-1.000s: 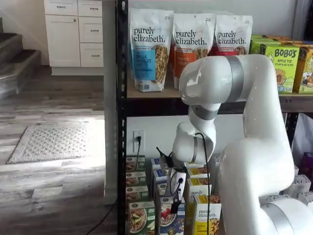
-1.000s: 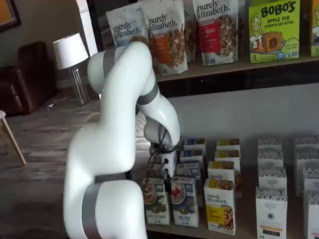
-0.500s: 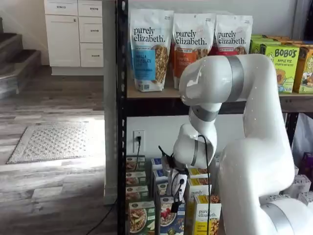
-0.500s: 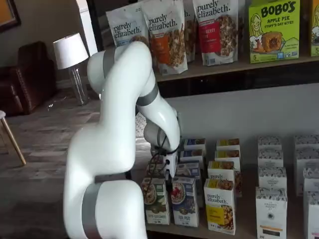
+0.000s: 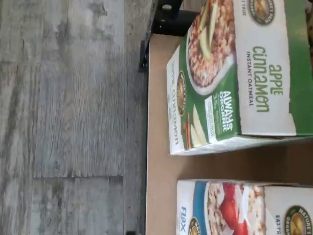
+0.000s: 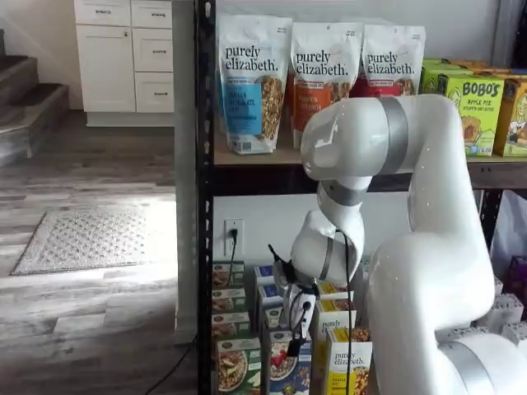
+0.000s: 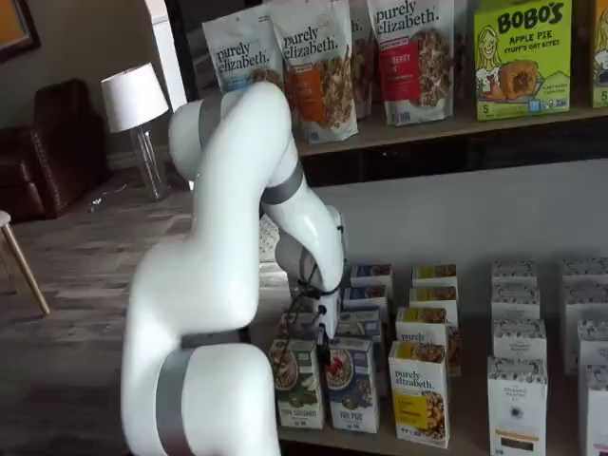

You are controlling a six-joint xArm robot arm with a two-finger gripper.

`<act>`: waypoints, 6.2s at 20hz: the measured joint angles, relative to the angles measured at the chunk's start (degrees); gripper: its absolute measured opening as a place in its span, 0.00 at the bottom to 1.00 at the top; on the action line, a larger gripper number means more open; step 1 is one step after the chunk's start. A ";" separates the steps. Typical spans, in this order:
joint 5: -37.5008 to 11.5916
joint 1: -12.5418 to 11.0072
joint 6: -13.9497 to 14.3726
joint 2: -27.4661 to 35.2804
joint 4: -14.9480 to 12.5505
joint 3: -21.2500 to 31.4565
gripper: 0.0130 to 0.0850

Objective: Pick up the blue and white box that is on the bottom shelf, the second box from the left

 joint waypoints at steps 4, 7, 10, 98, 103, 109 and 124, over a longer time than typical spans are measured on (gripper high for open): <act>0.66 -0.39 -0.65 0.79 0.48 -1.47 1.00; 1.14 -0.71 0.36 1.46 -0.85 -2.73 1.00; 1.79 -0.97 1.12 2.04 -1.87 -3.77 1.00; 7.14 -2.23 15.49 18.34 -19.25 -21.60 0.61; 7.10 -2.19 15.30 18.14 -19.00 -21.23 0.56; 7.11 -1.89 15.68 18.12 -19.11 -20.98 0.44; 3.74 -1.27 16.65 11.22 -19.83 -10.91 0.44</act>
